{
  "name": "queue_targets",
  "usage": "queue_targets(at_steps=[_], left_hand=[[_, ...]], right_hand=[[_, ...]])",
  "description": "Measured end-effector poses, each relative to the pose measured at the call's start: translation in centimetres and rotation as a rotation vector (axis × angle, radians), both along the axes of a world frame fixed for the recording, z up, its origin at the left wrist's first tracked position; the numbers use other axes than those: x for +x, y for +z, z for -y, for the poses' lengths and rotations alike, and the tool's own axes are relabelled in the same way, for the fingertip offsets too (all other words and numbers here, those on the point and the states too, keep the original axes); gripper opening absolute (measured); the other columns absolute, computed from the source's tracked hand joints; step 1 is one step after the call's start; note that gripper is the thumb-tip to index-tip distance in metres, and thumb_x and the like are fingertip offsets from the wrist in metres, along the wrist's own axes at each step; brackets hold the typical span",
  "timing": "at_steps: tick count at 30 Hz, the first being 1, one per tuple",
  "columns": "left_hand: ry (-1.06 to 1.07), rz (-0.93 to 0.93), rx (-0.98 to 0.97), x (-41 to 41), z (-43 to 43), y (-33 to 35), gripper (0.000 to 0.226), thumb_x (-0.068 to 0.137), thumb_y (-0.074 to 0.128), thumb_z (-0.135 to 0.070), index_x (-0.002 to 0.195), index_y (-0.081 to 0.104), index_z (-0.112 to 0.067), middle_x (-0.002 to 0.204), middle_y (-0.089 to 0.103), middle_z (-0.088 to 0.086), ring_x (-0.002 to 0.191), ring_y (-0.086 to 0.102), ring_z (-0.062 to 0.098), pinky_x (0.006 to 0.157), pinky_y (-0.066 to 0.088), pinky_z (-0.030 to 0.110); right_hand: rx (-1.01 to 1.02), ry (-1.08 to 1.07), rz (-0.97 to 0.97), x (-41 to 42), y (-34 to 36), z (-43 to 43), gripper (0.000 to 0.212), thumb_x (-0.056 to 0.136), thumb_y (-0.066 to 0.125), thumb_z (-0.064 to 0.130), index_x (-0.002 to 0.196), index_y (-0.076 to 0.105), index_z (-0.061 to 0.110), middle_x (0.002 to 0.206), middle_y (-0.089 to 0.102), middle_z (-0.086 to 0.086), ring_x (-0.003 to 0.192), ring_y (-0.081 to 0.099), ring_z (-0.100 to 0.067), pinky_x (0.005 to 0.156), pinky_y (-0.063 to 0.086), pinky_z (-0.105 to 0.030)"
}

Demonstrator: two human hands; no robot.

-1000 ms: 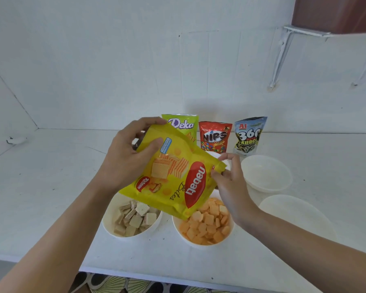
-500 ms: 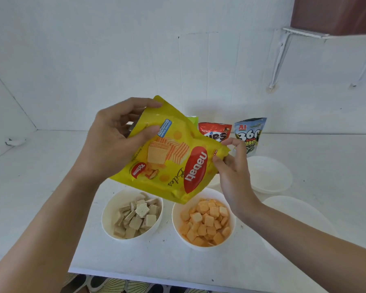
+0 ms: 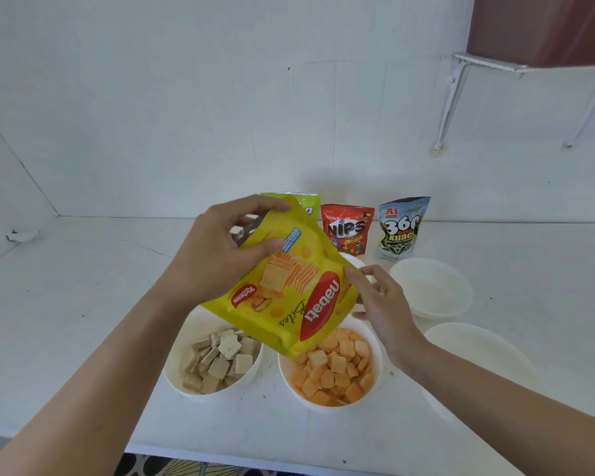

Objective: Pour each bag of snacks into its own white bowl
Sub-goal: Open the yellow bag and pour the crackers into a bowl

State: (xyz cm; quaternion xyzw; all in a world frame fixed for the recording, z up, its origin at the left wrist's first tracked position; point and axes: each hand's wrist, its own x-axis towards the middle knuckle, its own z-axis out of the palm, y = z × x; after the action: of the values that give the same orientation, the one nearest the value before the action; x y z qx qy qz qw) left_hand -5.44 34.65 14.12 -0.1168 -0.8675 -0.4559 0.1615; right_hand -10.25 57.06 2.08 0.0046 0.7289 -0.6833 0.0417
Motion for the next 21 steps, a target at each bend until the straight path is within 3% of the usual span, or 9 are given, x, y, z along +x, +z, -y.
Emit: queue_targets(at_steps=[3,7,10,13,15,18,21], left_hand=[[-0.022,-0.061,0.016,-0.1,-0.3,2.3,0.033,0.086,0.079,-0.013,0.114,0.072,-0.030,0.106,0.074,-0.014,0.094,0.069,0.007,0.072,0.055,0.016],[-0.068,-0.110,-0.034,-0.1,-0.7,4.5,0.032,0.088,0.078,-0.013,0.115,0.072,-0.030,0.108,0.072,-0.014,0.096,0.069,0.010,0.072,0.058,0.019],[-0.095,-0.100,-0.120,-0.5,-1.3,4.0,0.033,0.088,0.078,-0.013,0.114,0.073,-0.032,0.108,0.072,-0.012,0.096,0.069,0.014,0.073,0.060,0.027],[-0.071,-0.077,-0.189,-0.9,-2.1,2.1,0.034,0.087,0.079,-0.015,0.113,0.074,-0.038,0.109,0.072,-0.012,0.092,0.066,0.012,0.077,0.060,0.038],[-0.059,-0.064,-0.197,-0.9,-2.5,1.2,0.034,0.088,0.078,-0.018,0.114,0.073,-0.040,0.113,0.072,-0.014,0.092,0.065,0.013,0.079,0.060,0.042],[-0.060,-0.090,-0.190,-0.7,-2.7,1.2,0.033,0.089,0.077,-0.019,0.115,0.073,-0.039,0.114,0.071,-0.016,0.097,0.067,0.013,0.081,0.061,0.041],[-0.069,-0.162,-0.157,-0.3,-2.7,2.9,0.033,0.089,0.077,-0.017,0.115,0.072,-0.037,0.111,0.070,-0.019,0.101,0.067,0.011,0.078,0.061,0.031]], right_hand=[[0.009,0.037,-0.208,-0.4,2.2,-0.1,0.030,0.085,0.065,0.056,0.108,0.065,0.036,0.114,0.064,0.006,0.102,0.064,-0.006,0.075,0.054,-0.020],[-0.009,0.112,-0.357,-0.1,3.6,0.3,0.017,0.092,0.063,0.046,0.105,0.066,0.035,0.105,0.071,0.012,0.100,0.068,-0.008,0.079,0.058,-0.027],[0.041,0.133,-0.380,0.2,2.5,0.2,0.024,0.096,0.059,0.043,0.111,0.066,0.026,0.104,0.073,0.011,0.099,0.068,-0.008,0.079,0.059,-0.030],[0.099,0.173,-0.374,1.0,0.5,0.0,0.021,0.100,0.054,0.034,0.110,0.064,0.019,0.099,0.074,0.009,0.092,0.070,-0.004,0.072,0.058,-0.024],[0.138,0.168,-0.358,1.3,-0.4,0.0,0.026,0.101,0.051,0.037,0.112,0.062,0.017,0.102,0.074,0.006,0.092,0.071,-0.006,0.075,0.061,-0.031],[0.152,0.140,-0.385,1.1,-0.3,-0.1,0.023,0.101,0.049,0.039,0.110,0.059,0.019,0.102,0.072,0.006,0.093,0.070,-0.008,0.077,0.062,-0.038],[0.125,0.108,-0.499,0.7,1.2,-0.1,0.011,0.103,0.051,0.033,0.105,0.057,0.025,0.099,0.070,0.007,0.091,0.069,-0.009,0.072,0.060,-0.029]])
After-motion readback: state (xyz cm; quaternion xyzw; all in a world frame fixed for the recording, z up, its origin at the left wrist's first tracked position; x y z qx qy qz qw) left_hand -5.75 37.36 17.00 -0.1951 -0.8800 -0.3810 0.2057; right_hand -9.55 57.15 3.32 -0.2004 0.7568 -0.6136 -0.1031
